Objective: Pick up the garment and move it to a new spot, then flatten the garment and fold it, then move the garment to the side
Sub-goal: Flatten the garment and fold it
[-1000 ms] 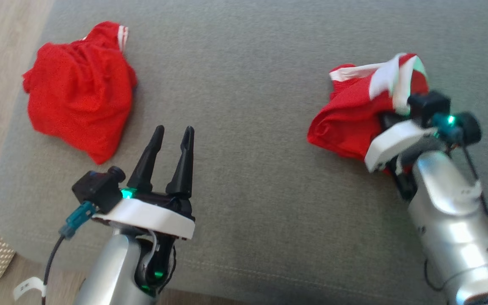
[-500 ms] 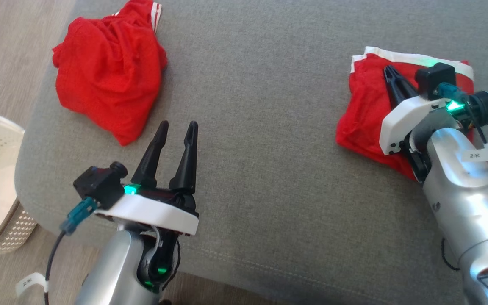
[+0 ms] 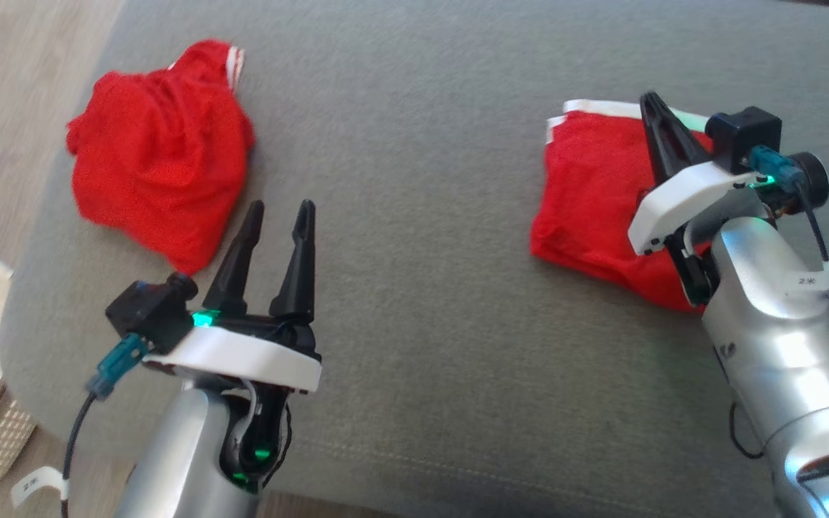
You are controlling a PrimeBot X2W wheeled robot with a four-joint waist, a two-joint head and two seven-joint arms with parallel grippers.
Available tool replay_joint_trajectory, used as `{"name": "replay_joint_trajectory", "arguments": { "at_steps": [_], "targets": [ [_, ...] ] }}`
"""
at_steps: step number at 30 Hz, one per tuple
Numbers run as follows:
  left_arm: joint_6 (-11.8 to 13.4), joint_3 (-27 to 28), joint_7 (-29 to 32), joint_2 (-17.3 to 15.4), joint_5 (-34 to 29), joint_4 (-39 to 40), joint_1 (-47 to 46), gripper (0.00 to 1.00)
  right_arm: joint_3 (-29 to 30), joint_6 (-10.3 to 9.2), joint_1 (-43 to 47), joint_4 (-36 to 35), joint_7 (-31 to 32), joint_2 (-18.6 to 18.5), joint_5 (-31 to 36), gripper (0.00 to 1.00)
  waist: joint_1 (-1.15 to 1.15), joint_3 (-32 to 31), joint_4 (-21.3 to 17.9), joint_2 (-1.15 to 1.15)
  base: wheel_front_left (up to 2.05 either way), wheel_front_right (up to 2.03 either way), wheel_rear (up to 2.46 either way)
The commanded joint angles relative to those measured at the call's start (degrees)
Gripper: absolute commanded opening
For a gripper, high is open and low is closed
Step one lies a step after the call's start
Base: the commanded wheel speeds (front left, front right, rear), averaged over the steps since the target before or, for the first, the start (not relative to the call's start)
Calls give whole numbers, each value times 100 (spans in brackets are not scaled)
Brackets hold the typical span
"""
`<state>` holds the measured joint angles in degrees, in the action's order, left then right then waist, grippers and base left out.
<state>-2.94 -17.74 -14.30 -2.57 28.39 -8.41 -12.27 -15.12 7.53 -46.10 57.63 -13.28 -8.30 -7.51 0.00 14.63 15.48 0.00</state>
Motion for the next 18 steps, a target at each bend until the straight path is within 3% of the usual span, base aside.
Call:
{"name": "replay_joint_trajectory", "arguments": {
  "at_steps": [1,6,13,18],
  "targets": [
    [30,268,-70,-31,-71,184,-118,100,-44,-4,107,-366,-128,111,-58,0,0,-265,-259,0,0,0,0],
    [44,428,-70,-31,-140,218,-32,100,153,-4,587,-1127,-167,72,-101,0,0,-560,-563,0,0,0,0],
    [52,539,-70,-31,-221,246,160,100,1059,-4,1873,-2830,-171,60,2,0,0,-842,-943,0,0,0,0],
    [67,618,-70,-31,-247,274,258,100,1440,-4,2507,-3329,-171,124,157,0,0,-941,-1083,0,0,0,0]
  ]
}}
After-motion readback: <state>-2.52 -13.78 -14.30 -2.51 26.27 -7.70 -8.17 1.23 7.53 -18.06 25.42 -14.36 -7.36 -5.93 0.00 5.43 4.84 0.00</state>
